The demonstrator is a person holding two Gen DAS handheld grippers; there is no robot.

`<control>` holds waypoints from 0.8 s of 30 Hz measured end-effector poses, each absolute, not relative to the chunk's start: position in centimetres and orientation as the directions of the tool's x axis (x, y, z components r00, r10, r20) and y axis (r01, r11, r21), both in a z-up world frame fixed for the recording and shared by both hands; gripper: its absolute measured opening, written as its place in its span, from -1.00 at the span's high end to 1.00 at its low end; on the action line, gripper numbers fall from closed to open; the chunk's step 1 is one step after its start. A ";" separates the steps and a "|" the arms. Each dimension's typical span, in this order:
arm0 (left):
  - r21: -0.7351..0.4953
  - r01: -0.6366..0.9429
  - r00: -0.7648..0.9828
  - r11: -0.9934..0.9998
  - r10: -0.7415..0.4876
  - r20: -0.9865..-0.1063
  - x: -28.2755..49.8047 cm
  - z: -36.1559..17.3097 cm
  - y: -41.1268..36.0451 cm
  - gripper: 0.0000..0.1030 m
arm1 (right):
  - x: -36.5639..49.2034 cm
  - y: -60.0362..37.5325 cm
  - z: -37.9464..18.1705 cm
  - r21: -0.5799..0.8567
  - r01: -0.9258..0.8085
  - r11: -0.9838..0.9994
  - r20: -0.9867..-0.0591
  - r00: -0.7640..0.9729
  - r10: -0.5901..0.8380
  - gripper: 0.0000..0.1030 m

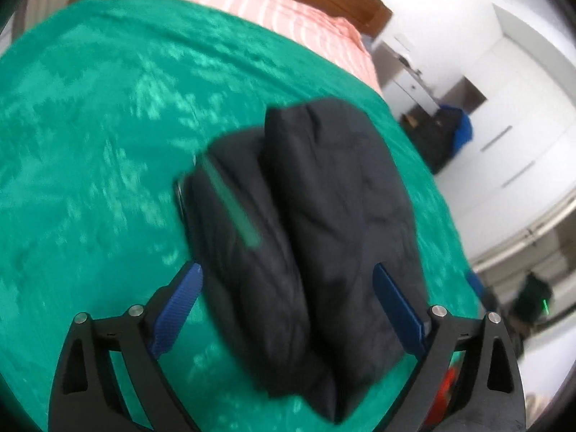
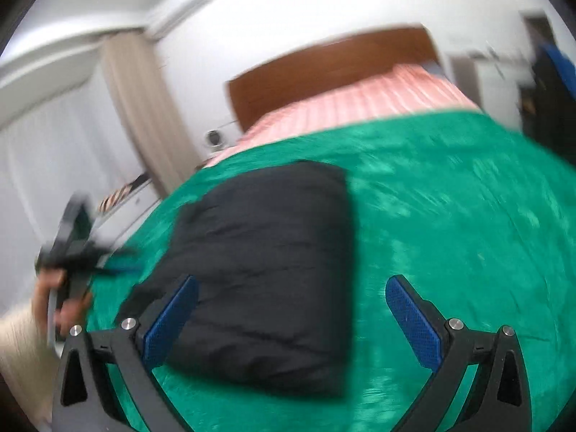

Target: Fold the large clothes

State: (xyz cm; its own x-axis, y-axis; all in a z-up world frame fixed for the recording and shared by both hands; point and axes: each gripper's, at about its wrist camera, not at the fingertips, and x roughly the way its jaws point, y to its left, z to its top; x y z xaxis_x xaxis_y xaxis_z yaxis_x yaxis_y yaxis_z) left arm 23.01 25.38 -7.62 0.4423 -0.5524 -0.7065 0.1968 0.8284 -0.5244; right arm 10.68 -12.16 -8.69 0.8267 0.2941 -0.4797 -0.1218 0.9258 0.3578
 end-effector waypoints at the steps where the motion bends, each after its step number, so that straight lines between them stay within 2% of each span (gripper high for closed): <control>1: -0.533 0.204 0.439 0.821 -0.563 -0.700 22.8 -7.8 25.4 -0.87 | 11.5 -13.5 -8.9 0.387 -0.111 0.915 -0.492 0.815 0.307 -0.99; 5: -0.611 0.222 0.392 0.760 -0.644 -0.657 24.4 -10.2 24.8 -0.90 | 16.5 -15.1 -10.1 0.533 -0.187 0.825 -0.527 0.689 0.497 -0.99; 8: -0.579 0.207 0.334 0.789 -0.613 -0.716 26.7 -13.4 23.3 -0.99 | 20.7 -14.3 -13.4 0.617 -0.242 0.748 -0.564 0.528 0.636 -0.99; 9: -0.547 0.219 0.325 0.808 -0.589 -0.740 27.3 -14.4 22.9 -1.00 | 22.2 -13.8 -14.9 0.617 -0.242 0.749 -0.600 0.471 0.647 -0.99; 11: -0.576 0.205 0.284 0.791 -0.612 -0.738 28.4 -16.4 22.9 -1.00 | 24.5 -13.2 -17.6 0.620 -0.246 0.745 -0.637 0.397 0.661 -0.99; 13: -0.627 0.168 0.241 0.761 -0.649 -0.722 29.7 -18.3 22.9 -1.00 | 27.0 -12.6 -19.5 0.711 -0.258 0.655 -0.575 0.323 0.751 -0.99; 15: -0.606 0.186 0.246 0.774 -0.633 -0.734 30.6 -18.7 22.1 -1.00 | 29.7 -11.9 -20.1 0.755 -0.256 0.604 -0.540 0.279 0.794 -1.00; 17: -0.584 0.169 0.245 0.794 -0.608 -0.755 31.4 -18.9 21.1 -1.00 | 31.6 -9.4 -19.4 0.702 -0.313 0.640 -0.585 0.260 0.769 -0.96; 20: -0.524 0.141 0.277 0.840 -0.541 -0.794 31.6 -18.0 19.5 -0.95 | 30.2 -4.4 -15.2 0.423 -0.516 0.745 -0.695 0.343 0.632 -0.87; 22: -0.529 0.152 0.337 0.835 -0.547 -0.766 30.4 -16.2 19.2 -0.65 | 27.8 -3.2 -12.6 0.303 -0.595 0.744 -0.662 0.430 0.613 -0.76; 24: -0.546 0.181 0.389 0.818 -0.570 -0.724 29.6 -13.6 19.0 -0.58 | 26.1 -3.2 -10.4 0.274 -0.630 0.727 -0.593 0.484 0.643 -0.69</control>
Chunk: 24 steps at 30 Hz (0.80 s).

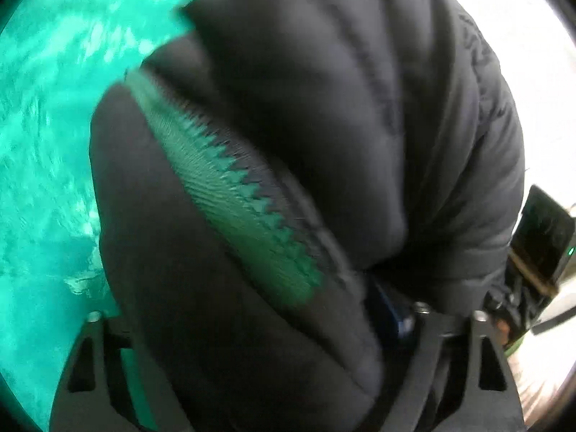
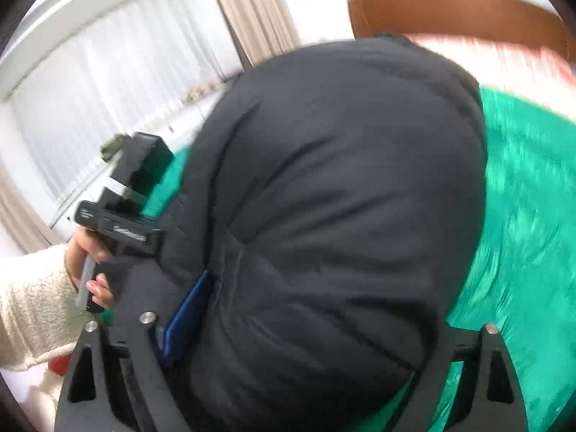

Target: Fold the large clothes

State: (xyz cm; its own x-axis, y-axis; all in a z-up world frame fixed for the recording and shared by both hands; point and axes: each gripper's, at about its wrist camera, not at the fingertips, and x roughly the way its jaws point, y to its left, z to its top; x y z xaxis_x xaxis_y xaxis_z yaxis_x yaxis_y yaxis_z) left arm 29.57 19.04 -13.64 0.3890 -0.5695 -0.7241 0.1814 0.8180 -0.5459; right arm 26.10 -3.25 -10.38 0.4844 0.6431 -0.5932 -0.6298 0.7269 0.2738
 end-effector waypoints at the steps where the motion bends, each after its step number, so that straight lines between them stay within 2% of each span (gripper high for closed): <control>1: -0.541 0.193 0.412 0.818 -0.568 -0.712 29.6 -12.6 18.9 -0.58 | 25.7 -3.5 -9.3 0.271 -0.637 0.721 -0.555 0.508 0.658 -0.69; 4: -0.510 0.228 0.490 0.829 -0.551 -0.676 31.1 -8.4 18.0 -0.58 | 26.9 -4.7 -6.2 0.277 -0.637 0.719 -0.463 0.567 0.681 -0.68; 7: -0.469 0.255 0.540 0.846 -0.527 -0.656 34.6 -5.2 16.7 -0.63 | 30.2 -6.7 -4.1 0.307 -0.617 0.725 -0.422 0.594 0.684 -0.69; 8: -0.452 0.249 0.556 0.857 -0.508 -0.657 36.0 -4.8 16.2 -0.70 | 31.9 -7.6 -4.0 0.337 -0.596 0.729 -0.425 0.594 0.683 -0.72; 9: -0.425 0.240 0.567 0.873 -0.482 -0.668 37.1 -5.0 15.9 -0.92 | 33.3 -8.4 -4.2 0.362 -0.566 0.741 -0.442 0.596 0.671 -0.89; 10: -0.368 0.208 0.585 0.906 -0.417 -0.696 38.2 -5.6 15.5 -1.00 | 34.7 -9.1 -4.8 0.360 -0.508 0.783 -0.483 0.616 0.622 -0.99; 12: -0.271 0.129 0.593 0.954 -0.293 -0.750 39.2 -7.8 15.3 -0.98 | 36.2 -10.3 -6.7 0.307 -0.368 0.878 -0.591 0.649 0.479 -0.99; 14: -0.204 0.079 0.591 0.976 -0.210 -0.779 38.6 -9.4 15.2 -0.95 | 35.0 -11.5 -8.1 0.276 -0.328 0.903 -0.624 0.653 0.429 -0.99; 17: -0.158 0.074 0.683 0.985 -0.165 -0.712 35.3 -8.5 14.5 -0.96 | 31.5 -12.2 -8.8 0.223 -0.334 0.916 -0.623 0.674 0.397 -1.00; 24: 0.117 0.046 0.802 0.992 0.033 -0.597 27.0 -4.0 11.0 -0.99 | 23.3 -11.7 -7.8 -0.019 -0.306 0.952 -0.582 0.778 0.239 -1.00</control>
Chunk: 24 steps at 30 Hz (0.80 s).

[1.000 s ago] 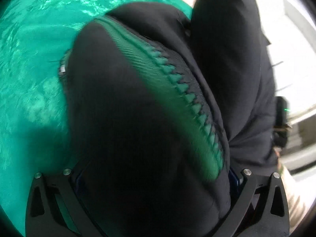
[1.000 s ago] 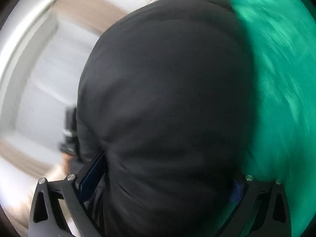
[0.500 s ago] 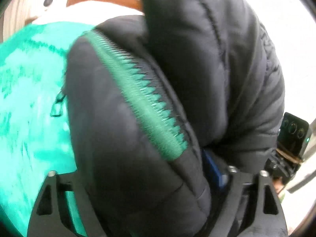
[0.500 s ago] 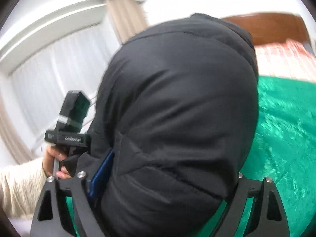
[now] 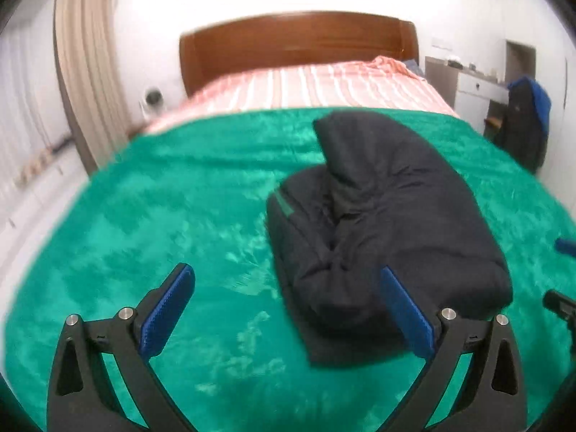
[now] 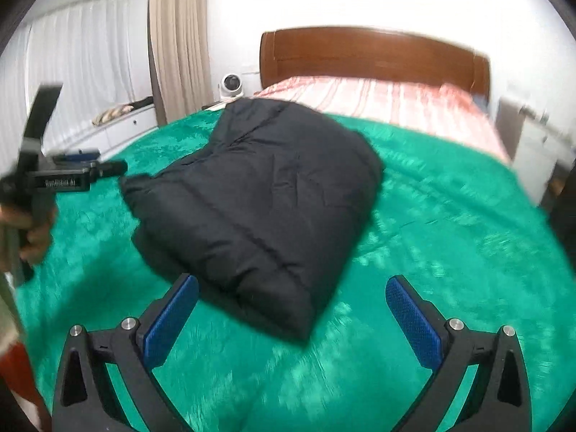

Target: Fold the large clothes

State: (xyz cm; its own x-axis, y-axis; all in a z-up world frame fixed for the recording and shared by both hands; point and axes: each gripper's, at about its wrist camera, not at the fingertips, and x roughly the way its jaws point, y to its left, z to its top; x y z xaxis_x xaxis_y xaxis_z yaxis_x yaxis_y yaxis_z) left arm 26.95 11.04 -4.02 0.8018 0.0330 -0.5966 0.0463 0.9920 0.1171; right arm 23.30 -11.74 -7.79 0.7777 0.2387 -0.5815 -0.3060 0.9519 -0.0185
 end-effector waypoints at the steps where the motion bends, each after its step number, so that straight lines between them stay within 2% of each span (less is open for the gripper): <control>1: 0.145 0.042 0.810 0.989 0.051 -0.584 26.4 -3.3 10.5 -0.99 | 22.4 -11.7 -7.3 -0.032 -0.297 0.954 -0.568 0.791 0.227 -0.99; 5: 0.203 0.026 0.834 0.979 0.091 -0.544 23.6 -2.3 8.4 -0.99 | 18.5 -12.6 -6.2 -0.015 -0.246 0.969 -0.520 0.830 0.202 -1.00; 10: 0.218 0.003 0.868 0.976 0.106 -0.486 19.8 0.5 7.1 -0.99 | 14.9 -13.3 -3.7 0.011 -0.169 0.986 -0.472 0.868 0.154 -1.00; 14: 0.229 -0.033 0.904 0.973 0.127 -0.409 16.2 2.1 6.2 -0.99 | 11.2 -14.3 -1.9 0.049 -0.142 0.989 -0.370 0.917 0.150 -1.00; 15: 0.222 -0.048 0.913 0.974 0.133 -0.386 15.2 2.5 6.0 -1.00 | 10.8 -14.3 -1.7 0.053 -0.139 0.989 -0.387 0.910 0.148 -1.00; 17: 0.216 -0.099 0.917 0.971 0.173 -0.359 12.9 2.7 5.6 -0.99 | 10.8 -13.6 -1.8 0.004 -0.153 0.988 -0.494 0.859 0.135 -1.00; 18: 0.205 -0.110 0.915 0.973 0.179 -0.361 12.2 2.4 5.6 -0.99 | 10.6 -13.3 -2.0 -0.013 -0.145 0.989 -0.523 0.844 0.117 -1.00; 21: 0.124 -0.059 0.887 0.991 0.109 -0.448 10.0 0.6 5.8 -0.99 | 7.9 -13.3 -2.5 0.048 -0.115 0.992 -0.504 0.855 0.123 -1.00; 24: 0.126 -0.021 0.847 0.992 0.085 -0.525 7.6 -1.6 5.6 -1.00 | 4.5 -12.7 -3.5 0.080 -0.090 0.993 -0.513 0.850 0.118 -1.00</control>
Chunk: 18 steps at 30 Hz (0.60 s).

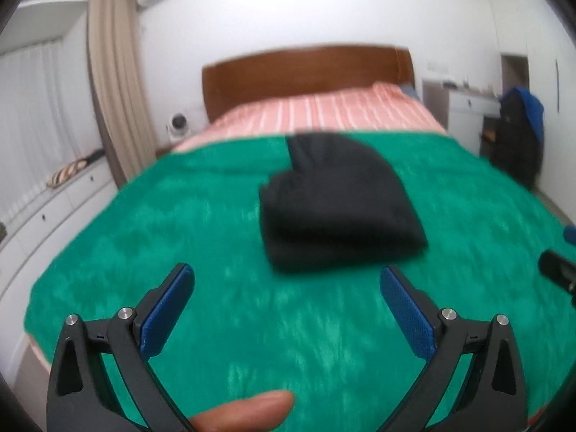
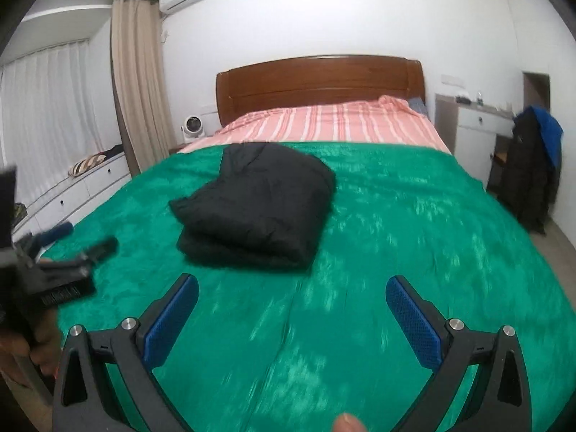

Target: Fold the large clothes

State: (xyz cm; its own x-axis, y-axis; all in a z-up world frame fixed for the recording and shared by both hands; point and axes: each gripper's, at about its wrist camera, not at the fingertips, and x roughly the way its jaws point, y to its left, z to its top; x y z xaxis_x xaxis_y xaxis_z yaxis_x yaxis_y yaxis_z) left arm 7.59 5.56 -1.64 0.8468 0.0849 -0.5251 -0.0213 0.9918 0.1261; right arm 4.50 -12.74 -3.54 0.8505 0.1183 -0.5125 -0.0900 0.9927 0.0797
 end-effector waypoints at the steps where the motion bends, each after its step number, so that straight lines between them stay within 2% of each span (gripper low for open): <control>1: 0.136 -0.009 0.832 0.991 0.083 -0.548 6.7 -2.3 5.4 -1.00 | 3.4 -12.2 -4.1 0.061 -0.085 0.995 -0.531 0.841 0.104 -1.00; 5: 0.137 0.036 0.778 0.990 0.058 -0.626 4.0 -3.6 4.9 -1.00 | -0.3 -10.2 -5.8 -0.052 -0.107 0.993 -0.572 0.818 0.058 -1.00; 10: 0.100 0.047 0.745 0.994 0.032 -0.666 3.0 -2.8 4.8 -1.00 | -1.8 -10.8 -5.8 0.044 -0.121 0.992 -0.607 0.785 0.123 -0.99; 18: 0.098 0.011 0.746 0.995 0.057 -0.664 3.1 -1.3 4.3 -1.00 | -1.6 -10.9 -5.1 0.065 -0.078 0.995 -0.639 0.763 0.102 -0.99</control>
